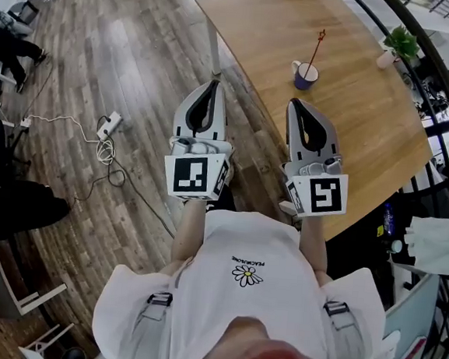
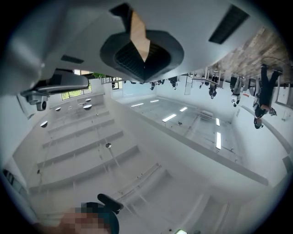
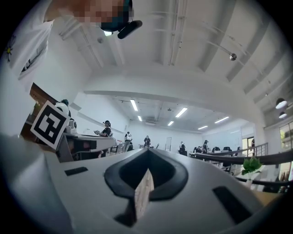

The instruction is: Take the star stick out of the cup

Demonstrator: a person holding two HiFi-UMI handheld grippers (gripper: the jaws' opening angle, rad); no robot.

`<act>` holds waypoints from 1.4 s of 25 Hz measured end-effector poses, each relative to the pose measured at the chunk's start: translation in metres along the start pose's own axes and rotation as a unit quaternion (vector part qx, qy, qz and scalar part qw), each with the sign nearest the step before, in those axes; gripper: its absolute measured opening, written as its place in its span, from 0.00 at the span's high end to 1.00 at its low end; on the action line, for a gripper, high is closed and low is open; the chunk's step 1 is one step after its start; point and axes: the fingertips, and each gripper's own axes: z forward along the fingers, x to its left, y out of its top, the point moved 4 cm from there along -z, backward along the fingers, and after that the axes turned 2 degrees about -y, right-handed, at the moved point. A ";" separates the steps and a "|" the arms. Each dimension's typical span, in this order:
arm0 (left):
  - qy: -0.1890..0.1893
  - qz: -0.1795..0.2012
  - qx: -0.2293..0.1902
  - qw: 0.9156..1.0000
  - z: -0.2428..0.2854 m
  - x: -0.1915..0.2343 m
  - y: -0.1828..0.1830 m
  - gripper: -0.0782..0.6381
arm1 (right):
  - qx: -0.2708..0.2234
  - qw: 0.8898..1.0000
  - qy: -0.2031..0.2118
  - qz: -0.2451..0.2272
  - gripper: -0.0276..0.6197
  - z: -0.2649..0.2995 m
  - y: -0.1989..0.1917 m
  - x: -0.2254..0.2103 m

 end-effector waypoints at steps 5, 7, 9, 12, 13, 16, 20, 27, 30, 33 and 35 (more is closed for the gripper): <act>-0.018 0.002 -0.002 1.000 0.048 0.031 0.002 0.87 | -0.004 1.000 -0.013 0.008 0.95 0.059 0.001 -0.011; -0.019 -0.002 -0.004 1.000 0.065 0.048 0.004 0.87 | -0.009 1.000 -0.014 0.026 0.95 0.083 0.001 -0.011; -0.019 -0.011 -0.013 1.000 0.083 0.063 0.008 0.87 | -0.022 0.999 -0.007 0.042 0.95 0.106 0.004 -0.009; -0.030 -0.016 -0.014 0.999 0.110 0.082 0.008 0.87 | -0.038 0.998 -0.007 0.045 0.95 0.139 0.005 -0.007; -0.038 -0.012 -0.008 0.999 0.119 0.086 0.003 0.87 | -0.040 0.998 -0.012 0.046 0.95 0.148 0.003 -0.009; -0.048 -0.008 0.005 0.999 0.139 0.100 -0.012 0.87 | -0.032 0.998 -0.028 0.040 0.95 0.167 -0.005 -0.018; -0.046 -0.014 0.019 0.999 0.160 0.110 -0.028 0.87 | -0.013 0.998 -0.044 0.035 0.95 0.182 -0.020 -0.034; -0.022 -0.025 0.021 0.999 0.174 0.108 -0.040 0.87 | -0.004 0.999 -0.031 0.037 0.95 0.190 -0.035 -0.058; -0.012 -0.022 0.018 1.000 0.178 0.109 -0.034 0.87 | -0.006 0.998 -0.025 0.056 0.95 0.191 -0.034 -0.067; 0.000 -0.024 0.001 1.000 0.183 0.113 -0.024 0.87 | 0.000 0.999 -0.024 0.046 0.95 0.194 -0.031 -0.069; 0.005 -0.025 -0.004 1.000 0.183 0.113 -0.019 0.87 | 0.002 0.999 -0.021 0.046 0.95 0.191 -0.028 -0.067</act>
